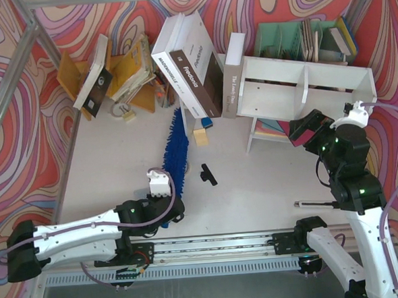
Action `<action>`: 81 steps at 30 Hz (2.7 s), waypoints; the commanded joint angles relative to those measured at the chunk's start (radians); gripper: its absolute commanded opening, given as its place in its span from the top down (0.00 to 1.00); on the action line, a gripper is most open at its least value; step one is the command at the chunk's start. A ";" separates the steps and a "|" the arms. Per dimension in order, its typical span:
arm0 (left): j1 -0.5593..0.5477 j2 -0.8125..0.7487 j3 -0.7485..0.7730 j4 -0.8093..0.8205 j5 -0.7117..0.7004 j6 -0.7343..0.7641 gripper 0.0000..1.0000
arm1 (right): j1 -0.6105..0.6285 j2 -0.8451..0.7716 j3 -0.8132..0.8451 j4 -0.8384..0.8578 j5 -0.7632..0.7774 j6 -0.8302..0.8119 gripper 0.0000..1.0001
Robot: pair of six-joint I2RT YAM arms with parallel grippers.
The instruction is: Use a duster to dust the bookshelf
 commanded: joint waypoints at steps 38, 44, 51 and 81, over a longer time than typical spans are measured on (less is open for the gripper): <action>-0.004 0.032 0.122 -0.076 -0.068 -0.008 1.00 | 0.002 -0.017 0.010 0.006 0.004 -0.006 0.01; -0.004 -0.105 0.267 -0.164 -0.157 0.074 1.00 | 0.002 -0.023 0.017 -0.003 0.013 -0.010 0.01; -0.003 -0.163 0.412 -0.219 -0.197 0.157 1.00 | 0.002 -0.022 0.006 0.004 0.009 -0.006 0.01; -0.004 -0.294 0.650 -0.223 -0.204 0.328 1.00 | 0.001 0.000 0.017 0.016 -0.001 -0.003 0.01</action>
